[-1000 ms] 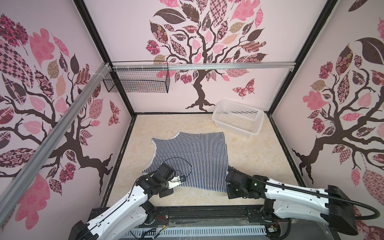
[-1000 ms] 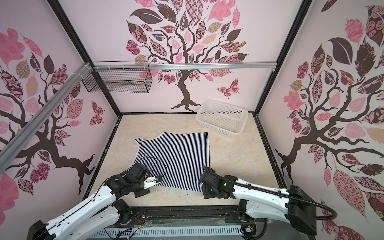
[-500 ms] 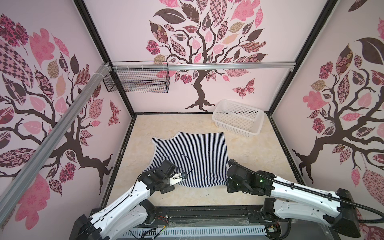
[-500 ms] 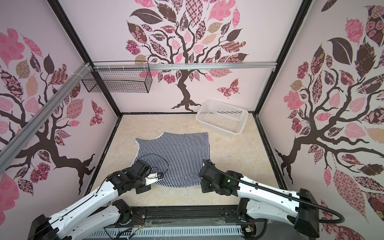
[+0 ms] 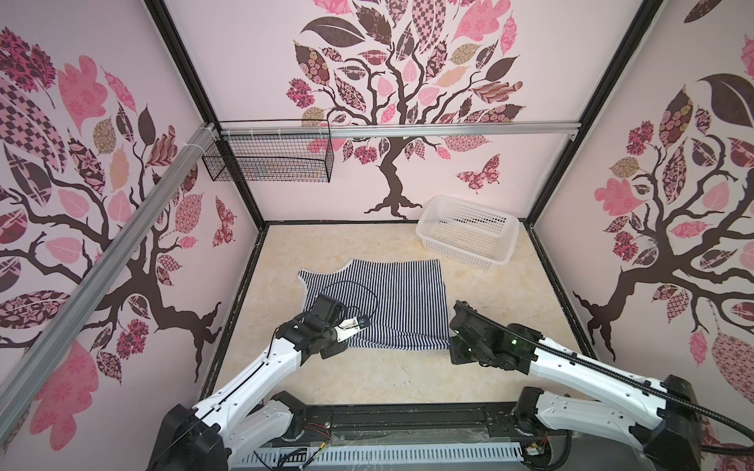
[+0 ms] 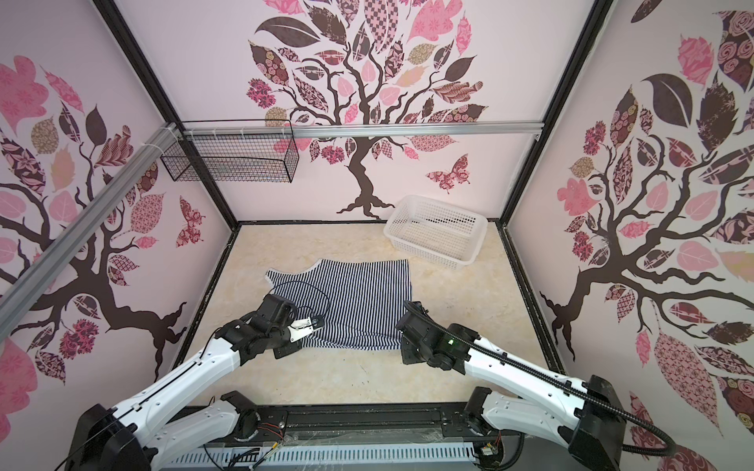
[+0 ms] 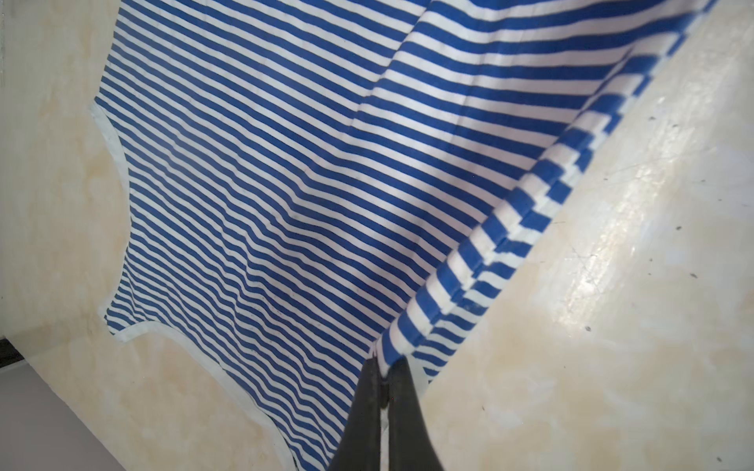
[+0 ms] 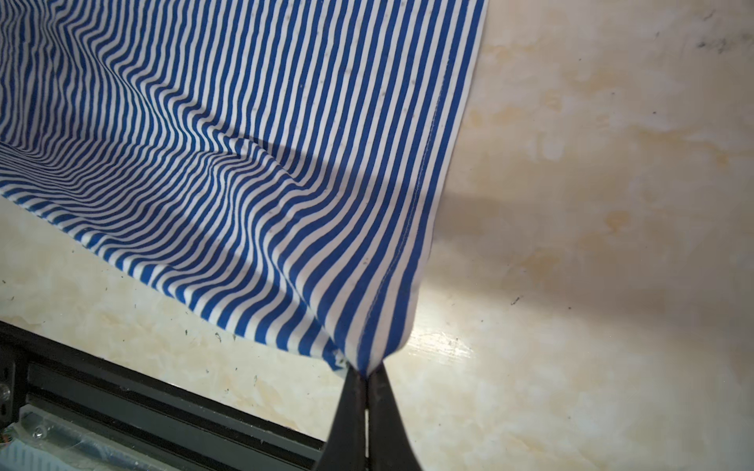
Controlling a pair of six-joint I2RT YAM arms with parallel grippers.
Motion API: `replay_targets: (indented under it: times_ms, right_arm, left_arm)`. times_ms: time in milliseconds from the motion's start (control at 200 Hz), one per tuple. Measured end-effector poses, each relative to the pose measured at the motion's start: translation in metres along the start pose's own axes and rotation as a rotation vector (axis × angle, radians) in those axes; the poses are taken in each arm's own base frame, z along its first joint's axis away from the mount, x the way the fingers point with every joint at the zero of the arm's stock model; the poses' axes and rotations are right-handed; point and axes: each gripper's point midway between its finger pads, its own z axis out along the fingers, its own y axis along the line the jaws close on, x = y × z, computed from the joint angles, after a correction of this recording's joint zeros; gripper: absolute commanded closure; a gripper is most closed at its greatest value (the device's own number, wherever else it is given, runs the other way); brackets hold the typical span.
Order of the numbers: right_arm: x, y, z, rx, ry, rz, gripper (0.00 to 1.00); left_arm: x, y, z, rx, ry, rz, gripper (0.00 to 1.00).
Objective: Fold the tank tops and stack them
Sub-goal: 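Lift the near hem with both grippers and fold it toward the far edge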
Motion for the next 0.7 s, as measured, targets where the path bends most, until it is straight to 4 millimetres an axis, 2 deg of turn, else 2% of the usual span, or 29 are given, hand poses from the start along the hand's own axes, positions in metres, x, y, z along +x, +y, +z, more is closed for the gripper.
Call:
replay_targets:
  times_ms: [95, 265, 430, 701]
  right_arm:
    - [-0.006, -0.002, 0.004, 0.019, 0.005, -0.005, 1.0]
    - [-0.028, -0.01, 0.004, 0.031, -0.028, 0.023, 1.0]
    - [-0.046, -0.011, 0.007, 0.036, -0.044, 0.019, 1.0]
    - [-0.065, -0.011, 0.021, 0.051, -0.035, 0.001, 1.0]
  left_arm:
    - [-0.002, 0.004, 0.007, 0.005, 0.013, 0.005, 1.0]
    - [-0.008, 0.017, 0.011, -0.018, 0.009, 0.006, 1.0]
    - [-0.013, 0.034, 0.014, -0.057, 0.0, -0.01, 1.0]
    - [-0.009, 0.066, 0.017, -0.134, 0.005, -0.067, 1.0]
